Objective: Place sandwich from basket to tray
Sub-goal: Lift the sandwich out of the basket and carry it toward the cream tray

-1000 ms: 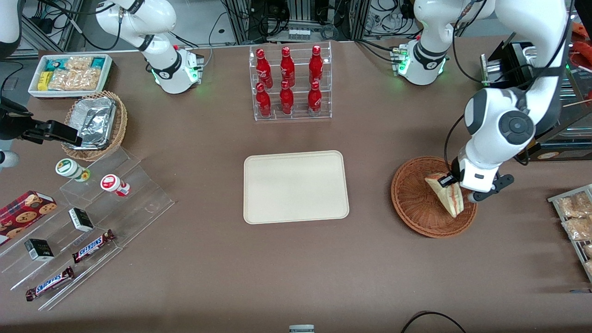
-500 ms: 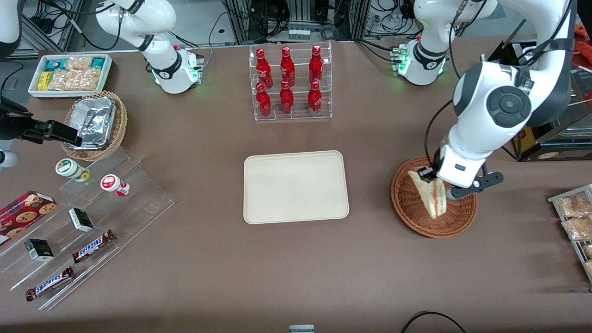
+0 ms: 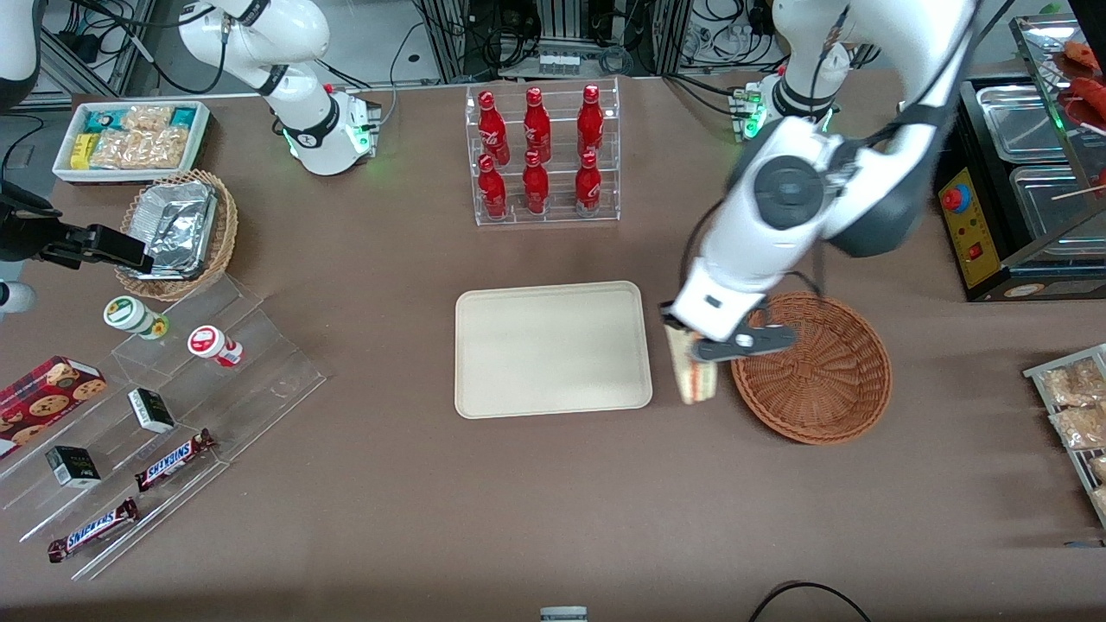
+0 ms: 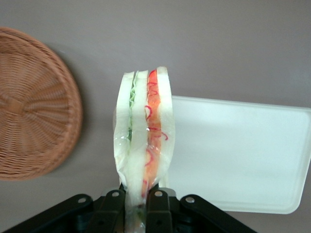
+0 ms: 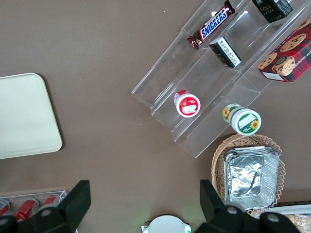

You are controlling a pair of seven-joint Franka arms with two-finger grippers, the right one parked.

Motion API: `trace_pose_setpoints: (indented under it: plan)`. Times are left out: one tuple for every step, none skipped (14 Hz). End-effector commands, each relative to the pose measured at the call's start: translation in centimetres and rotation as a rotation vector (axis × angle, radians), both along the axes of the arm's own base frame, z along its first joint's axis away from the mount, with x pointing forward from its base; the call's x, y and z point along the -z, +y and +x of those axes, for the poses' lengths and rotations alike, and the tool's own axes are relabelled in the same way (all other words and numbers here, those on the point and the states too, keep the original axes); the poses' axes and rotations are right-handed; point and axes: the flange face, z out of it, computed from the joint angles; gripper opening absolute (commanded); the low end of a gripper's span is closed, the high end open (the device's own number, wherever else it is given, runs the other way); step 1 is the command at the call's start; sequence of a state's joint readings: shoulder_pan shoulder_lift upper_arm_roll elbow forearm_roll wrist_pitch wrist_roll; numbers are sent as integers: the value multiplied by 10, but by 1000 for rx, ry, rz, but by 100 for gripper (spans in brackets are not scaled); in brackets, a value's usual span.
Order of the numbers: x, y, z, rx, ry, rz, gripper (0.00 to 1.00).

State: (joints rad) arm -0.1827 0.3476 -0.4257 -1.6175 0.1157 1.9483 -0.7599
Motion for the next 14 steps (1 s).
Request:
trace_pose_setpoints:
  plan:
    - [22,-63,-9,26,2,31,0]
    - [33,-78,-12,23,9,34,0]
    - [41,-94,-16,26,12,28,0]
    - [48,-109,-20,33,18,19,0]
    - [58,-120,-21,33,22,11,0]
    - [69,-136,-25,40,21,8,0]
    - [78,-148,-30,40,9,14,0]
    - [92,-157,-33,37,-5,22,0]
    - [99,-166,-37,46,-21,15,0]
    - [109,-176,-44,59,-21,6,0]
    - [119,-181,-46,64,-19,-1,0]
    - [131,-182,-47,66,-11,-2,0]
    - [140,-190,-53,70,-10,-8,0]
    - [149,-195,-55,69,-12,-13,0]
